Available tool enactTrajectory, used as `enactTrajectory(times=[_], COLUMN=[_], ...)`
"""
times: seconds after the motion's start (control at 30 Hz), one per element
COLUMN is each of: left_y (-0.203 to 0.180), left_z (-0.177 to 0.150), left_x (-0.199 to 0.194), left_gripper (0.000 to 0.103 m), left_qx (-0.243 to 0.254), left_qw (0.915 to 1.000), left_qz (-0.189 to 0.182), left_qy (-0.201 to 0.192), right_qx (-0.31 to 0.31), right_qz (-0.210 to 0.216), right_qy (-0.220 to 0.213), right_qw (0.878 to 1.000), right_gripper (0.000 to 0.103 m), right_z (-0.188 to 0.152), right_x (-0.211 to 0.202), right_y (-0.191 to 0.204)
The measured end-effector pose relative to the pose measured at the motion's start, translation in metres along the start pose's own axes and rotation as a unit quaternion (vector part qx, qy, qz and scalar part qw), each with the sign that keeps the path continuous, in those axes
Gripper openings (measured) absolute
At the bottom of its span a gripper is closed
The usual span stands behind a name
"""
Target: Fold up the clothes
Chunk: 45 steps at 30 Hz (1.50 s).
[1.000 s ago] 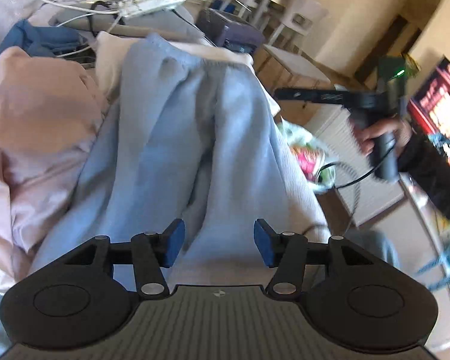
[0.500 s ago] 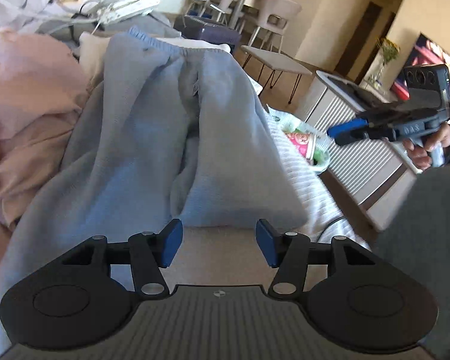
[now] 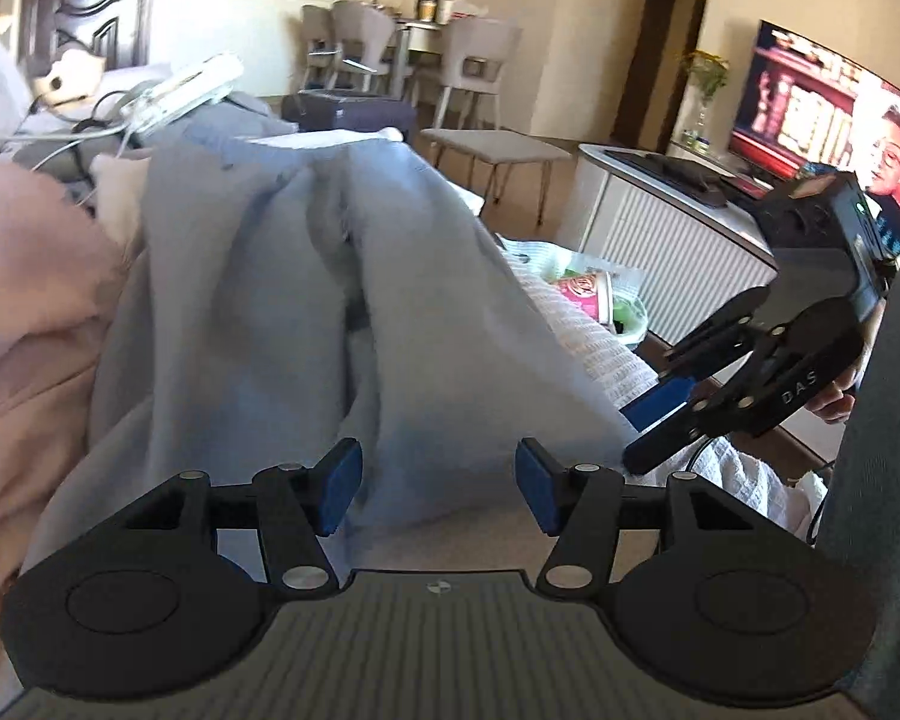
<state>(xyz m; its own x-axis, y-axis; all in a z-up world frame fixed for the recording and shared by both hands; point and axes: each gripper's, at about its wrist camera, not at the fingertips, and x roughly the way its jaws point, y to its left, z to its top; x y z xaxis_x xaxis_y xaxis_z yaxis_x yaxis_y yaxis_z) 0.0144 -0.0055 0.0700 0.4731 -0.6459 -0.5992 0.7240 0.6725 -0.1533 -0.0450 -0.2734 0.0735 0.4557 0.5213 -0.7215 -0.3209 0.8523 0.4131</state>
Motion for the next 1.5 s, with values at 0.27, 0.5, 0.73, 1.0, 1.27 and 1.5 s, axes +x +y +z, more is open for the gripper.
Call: enactTrajectory(times=[0.27, 0.5, 0.73, 1.0, 1.27, 1.5], left_y=[0.01, -0.016, -0.031, -0.031, -0.028, -0.041], left_z=[0.007, 0.031, -0.01, -0.017, 0.022, 0.03], left_x=[0.005, -0.005, 0.04, 0.035, -0.008, 0.059], left_gripper=[0.009, 0.005, 0.005, 0.01, 0.01, 0.009], left_qx=[-0.078, -0.133, -0.121, -0.125, -0.129, -0.138], left_qw=[0.9953, 0.9809, 0.9766, 0.9748, 0.9854, 0.9868], left_qz=[-0.046, -0.104, -0.067, -0.059, -0.059, -0.046], left_qy=[0.035, 0.098, 0.164, 0.176, 0.094, 0.07], right_qx=[0.018, 0.012, 0.052, 0.099, 0.077, 0.032], right_qz=[-0.035, -0.045, -0.049, -0.036, -0.026, -0.094], right_qy=[0.016, 0.022, 0.065, 0.065, 0.02, -0.074], right_qw=[0.999, 0.999, 0.995, 0.992, 0.997, 0.992], right_gripper=[0.011, 0.01, 0.01, 0.013, 0.02, 0.02], right_z=[0.007, 0.024, -0.021, -0.041, 0.003, 0.067], right_x=[-0.008, -0.079, -0.056, -0.036, -0.1, -0.047], right_y=[0.003, 0.016, -0.009, -0.029, -0.033, -0.041])
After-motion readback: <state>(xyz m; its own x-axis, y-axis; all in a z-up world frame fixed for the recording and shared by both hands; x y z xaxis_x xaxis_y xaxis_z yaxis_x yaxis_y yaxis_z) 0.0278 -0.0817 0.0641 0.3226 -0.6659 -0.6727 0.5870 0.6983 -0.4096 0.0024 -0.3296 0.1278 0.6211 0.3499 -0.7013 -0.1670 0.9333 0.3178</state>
